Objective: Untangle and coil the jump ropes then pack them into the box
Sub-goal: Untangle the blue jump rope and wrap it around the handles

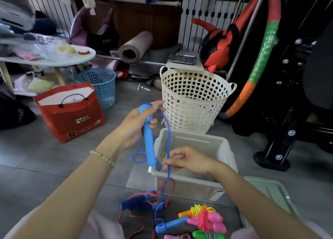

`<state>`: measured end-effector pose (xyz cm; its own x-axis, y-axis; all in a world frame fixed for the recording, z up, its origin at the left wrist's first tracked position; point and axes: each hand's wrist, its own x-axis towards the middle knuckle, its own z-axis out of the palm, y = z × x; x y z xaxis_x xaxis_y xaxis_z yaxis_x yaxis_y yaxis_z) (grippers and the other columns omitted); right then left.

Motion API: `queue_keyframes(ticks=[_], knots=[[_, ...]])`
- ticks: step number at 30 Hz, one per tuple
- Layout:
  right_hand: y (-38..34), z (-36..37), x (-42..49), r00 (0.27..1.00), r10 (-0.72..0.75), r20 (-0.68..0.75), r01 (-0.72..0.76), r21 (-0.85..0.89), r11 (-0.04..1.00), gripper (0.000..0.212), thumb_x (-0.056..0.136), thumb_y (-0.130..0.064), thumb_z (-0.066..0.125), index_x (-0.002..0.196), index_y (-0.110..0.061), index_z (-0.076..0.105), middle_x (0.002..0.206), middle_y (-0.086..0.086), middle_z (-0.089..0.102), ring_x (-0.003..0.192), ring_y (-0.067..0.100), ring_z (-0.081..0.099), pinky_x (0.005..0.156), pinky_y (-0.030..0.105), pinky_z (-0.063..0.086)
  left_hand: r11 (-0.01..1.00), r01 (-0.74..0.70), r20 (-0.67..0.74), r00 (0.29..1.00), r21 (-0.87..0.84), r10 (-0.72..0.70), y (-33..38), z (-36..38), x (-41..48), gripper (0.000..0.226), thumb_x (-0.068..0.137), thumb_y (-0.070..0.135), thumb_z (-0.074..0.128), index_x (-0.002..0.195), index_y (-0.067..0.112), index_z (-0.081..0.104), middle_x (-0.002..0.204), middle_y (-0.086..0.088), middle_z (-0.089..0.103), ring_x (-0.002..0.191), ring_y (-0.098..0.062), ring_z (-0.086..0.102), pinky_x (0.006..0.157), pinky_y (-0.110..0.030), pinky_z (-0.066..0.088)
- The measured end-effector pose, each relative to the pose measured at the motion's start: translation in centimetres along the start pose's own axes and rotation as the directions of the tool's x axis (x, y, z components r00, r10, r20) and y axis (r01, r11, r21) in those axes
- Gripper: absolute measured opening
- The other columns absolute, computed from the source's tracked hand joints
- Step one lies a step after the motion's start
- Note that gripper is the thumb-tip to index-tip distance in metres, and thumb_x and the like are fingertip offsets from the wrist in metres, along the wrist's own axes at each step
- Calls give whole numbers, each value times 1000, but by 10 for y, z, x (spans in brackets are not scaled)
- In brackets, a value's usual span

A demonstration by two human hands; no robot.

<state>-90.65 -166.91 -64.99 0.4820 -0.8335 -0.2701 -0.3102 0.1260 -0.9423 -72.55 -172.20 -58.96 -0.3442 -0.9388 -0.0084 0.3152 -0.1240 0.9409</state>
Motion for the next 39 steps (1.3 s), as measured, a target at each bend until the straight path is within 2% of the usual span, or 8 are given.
queue_keyframes(ticks=[3, 8, 15, 19, 24, 30, 34, 39], knots=[[-26, -9, -8, 936, -158, -314, 228, 203, 952, 13, 92, -6, 54, 86, -11, 65, 73, -4, 73, 69, 6, 69, 72, 19, 56, 933, 189, 145, 959, 306, -242, -17, -5, -3, 46, 73, 39, 77, 114, 22, 65, 98, 2, 62, 52, -7, 40, 51, -15, 37], [-55, -31, -25, 758, -213, -616, 478, 303, 824, 13, 94, -14, 50, 90, -12, 63, 82, -1, 74, 71, 11, 70, 67, 18, 55, 850, 158, 295, 893, 502, -340, -41, 18, -17, 16, 87, 25, 67, 87, 10, 62, 70, -1, 60, 53, -11, 44, 54, -20, 43], [-33, -15, -20, 983, -66, -172, 133, 415, 900, 52, 89, -56, 41, 115, -13, 58, 107, 9, 68, 105, 24, 63, 99, 37, 47, 1000, 19, 158, 987, -15, -16, -2, 32, -9, 19, 89, 17, 56, 75, 15, 43, 58, 8, 45, 44, -5, 36, 44, -13, 35], [-11, 0, -18, 999, 17, 42, -20, 71, 997, 26, 96, -23, 52, 105, 0, 61, 97, 4, 69, 92, 7, 66, 103, 34, 44, 984, -33, -9, 999, -175, 32, 10, 24, 1, 18, 98, 14, 44, 81, 15, 48, 64, 6, 48, 43, -2, 36, 43, -11, 33], [-25, -12, -21, 949, -129, -287, 202, 238, 950, 17, 97, -12, 46, 94, -12, 63, 82, -3, 73, 80, 8, 70, 76, 22, 56, 983, 114, 84, 988, 143, -127, -11, 13, 5, 20, 88, 20, 56, 106, 16, 63, 108, 0, 66, 47, -3, 40, 47, -12, 38], [-40, -38, -26, 806, -132, -578, 448, 448, 774, 19, 98, -19, 43, 100, -13, 61, 95, 4, 71, 85, 13, 70, 69, 23, 56, 810, 166, 396, 806, 563, -440, -39, 29, -13, 13, 90, 24, 60, 100, 16, 62, 75, 3, 61, 55, -8, 47, 56, -18, 45], [-32, -37, -22, 896, -85, -435, 349, 574, 741, 39, 88, -40, 44, 114, -14, 57, 111, 7, 67, 96, 16, 67, 90, 33, 53, 958, 122, 290, 936, 261, -198, -26, 37, -11, 18, 89, 19, 62, 78, 11, 49, 60, 3, 44, 47, -7, 42, 50, -16, 39], [-10, -9, -19, 998, -32, -50, 49, 394, 918, 48, 93, -44, 43, 128, -13, 53, 117, 4, 64, 116, 16, 58, 101, 36, 46, 992, 116, 181, 976, 49, -123, -13, 32, -5, 15, 83, 26, 58, 78, 15, 50, 60, 8, 43, 46, -7, 36, 45, -17, 37]])
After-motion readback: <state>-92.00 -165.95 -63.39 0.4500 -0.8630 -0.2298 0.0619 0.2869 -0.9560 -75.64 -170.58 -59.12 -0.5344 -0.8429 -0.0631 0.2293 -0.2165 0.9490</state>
